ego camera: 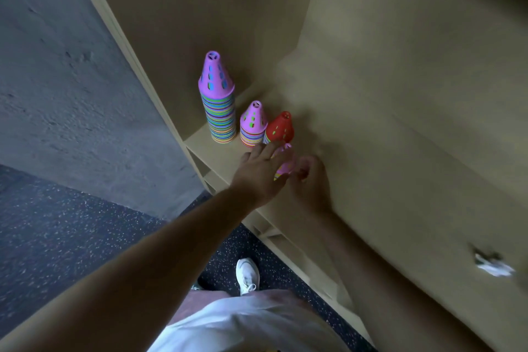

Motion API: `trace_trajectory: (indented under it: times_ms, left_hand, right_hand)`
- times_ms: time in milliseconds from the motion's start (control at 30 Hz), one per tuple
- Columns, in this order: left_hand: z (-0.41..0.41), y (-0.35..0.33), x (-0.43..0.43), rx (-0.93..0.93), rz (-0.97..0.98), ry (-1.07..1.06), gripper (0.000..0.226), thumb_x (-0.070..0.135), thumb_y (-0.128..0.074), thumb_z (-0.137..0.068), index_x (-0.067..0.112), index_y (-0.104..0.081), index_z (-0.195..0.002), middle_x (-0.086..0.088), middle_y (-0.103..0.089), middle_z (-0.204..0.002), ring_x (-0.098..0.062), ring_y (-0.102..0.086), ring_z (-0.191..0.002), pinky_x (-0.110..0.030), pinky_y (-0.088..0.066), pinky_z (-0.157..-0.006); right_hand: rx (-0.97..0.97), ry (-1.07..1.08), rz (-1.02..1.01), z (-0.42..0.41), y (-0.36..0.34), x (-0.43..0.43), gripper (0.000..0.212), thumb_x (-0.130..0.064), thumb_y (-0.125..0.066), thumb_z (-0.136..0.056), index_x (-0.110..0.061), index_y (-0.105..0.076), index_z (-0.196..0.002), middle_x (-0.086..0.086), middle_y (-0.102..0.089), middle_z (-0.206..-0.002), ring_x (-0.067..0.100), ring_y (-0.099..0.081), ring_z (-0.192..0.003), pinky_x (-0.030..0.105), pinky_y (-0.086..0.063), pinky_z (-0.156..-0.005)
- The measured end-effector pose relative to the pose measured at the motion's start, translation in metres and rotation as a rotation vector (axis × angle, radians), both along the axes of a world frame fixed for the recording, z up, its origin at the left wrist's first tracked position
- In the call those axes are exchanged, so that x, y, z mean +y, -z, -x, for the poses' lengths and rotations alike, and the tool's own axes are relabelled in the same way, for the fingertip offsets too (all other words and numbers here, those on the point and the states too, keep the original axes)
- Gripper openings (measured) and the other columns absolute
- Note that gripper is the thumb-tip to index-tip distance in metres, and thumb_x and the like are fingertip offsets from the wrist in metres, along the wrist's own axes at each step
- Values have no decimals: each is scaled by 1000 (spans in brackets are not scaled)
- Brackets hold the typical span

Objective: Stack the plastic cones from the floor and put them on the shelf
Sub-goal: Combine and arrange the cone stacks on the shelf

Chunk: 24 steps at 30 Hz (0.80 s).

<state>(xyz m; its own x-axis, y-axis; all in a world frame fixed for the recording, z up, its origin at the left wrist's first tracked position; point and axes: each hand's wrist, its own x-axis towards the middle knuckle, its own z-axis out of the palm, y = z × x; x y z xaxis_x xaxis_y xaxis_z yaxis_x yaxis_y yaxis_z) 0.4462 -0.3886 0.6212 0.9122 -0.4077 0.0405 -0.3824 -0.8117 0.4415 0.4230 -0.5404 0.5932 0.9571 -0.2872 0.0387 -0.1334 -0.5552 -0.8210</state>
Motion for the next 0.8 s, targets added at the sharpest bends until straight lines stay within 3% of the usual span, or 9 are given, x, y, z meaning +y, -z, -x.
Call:
trace_trajectory:
  times_ms: [67,167,267,333,433,500,600,700,800]
  left_hand:
    - [-2,3,-2,42,-23,-27,61,37,-63,-88,27,-53,-147,-3,-52,-147,-33,-51,-124,-42,-44,-90]
    - [-5,3,0,45,-3,-41,56,29,-69,-89,24,-56,-143,-3,-53,-145,-33,-53,-125,-42,-46,-90]
    - [-5,0,4,62,72,-57,48,25,-68,-87,16,-62,-134,-8,-57,-142,-38,-58,-118,-45,-51,-89]
    - [-2,0,8,58,161,-64,36,18,-66,-86,9,-64,-121,-13,-61,-131,-41,-62,-107,-46,-54,-81]
    - [2,-1,14,88,227,-101,25,11,-63,-90,7,-62,-114,-15,-61,-119,-40,-61,-100,-42,-50,-76]
    - [5,-1,18,101,258,-125,25,14,-58,-88,7,-62,-112,-15,-61,-116,-39,-61,-98,-44,-52,-77]
    - [9,-7,29,75,332,-137,23,13,-60,-88,7,-64,-109,-12,-64,-111,-33,-61,-95,-43,-53,-79]
    - [11,-34,40,-64,413,-102,24,8,-69,-91,8,-69,-115,-6,-69,-112,-23,-62,-98,-22,-49,-87]
    - [4,-81,55,-227,447,-66,26,8,-71,-94,8,-69,-121,-3,-70,-111,-17,-61,-100,-13,-41,-91]
  right_hand:
    - [98,-85,29,-5,17,-5,18,-6,-59,-72,-15,-55,-88,0,-59,-83,21,-57,-77,21,-45,-68]
    - [241,-116,8,-13,37,-4,40,-25,-63,-74,-20,-55,-112,-1,-65,-102,23,-64,-94,42,-54,-79]
    - [427,-121,-75,-15,29,5,58,-24,-69,-85,-26,-41,-136,-7,-55,-113,16,-58,-101,33,-50,-88]
    - [503,-147,-167,-17,30,9,64,-22,-73,-83,-29,-40,-137,-10,-54,-111,13,-56,-100,29,-47,-86]
    - [423,-67,-326,-18,44,16,63,-16,-81,-61,-17,-56,-119,9,-69,-107,21,-66,-93,35,-56,-80]
    - [404,-19,-432,-16,51,22,62,-8,-76,-53,-4,-59,-112,24,-69,-103,23,-64,-86,24,-54,-69]
    - [370,-17,-539,-8,40,29,53,-6,-76,-54,1,-59,-104,25,-68,-94,23,-61,-81,24,-50,-66]
    - [273,-64,-580,2,18,42,52,-9,-80,-61,-5,-60,-110,17,-72,-94,20,-65,-83,33,-52,-75]
    - [158,-134,-603,-3,-30,59,46,-7,-83,-69,-13,-61,-109,2,-73,-90,10,-66,-79,21,-51,-72]
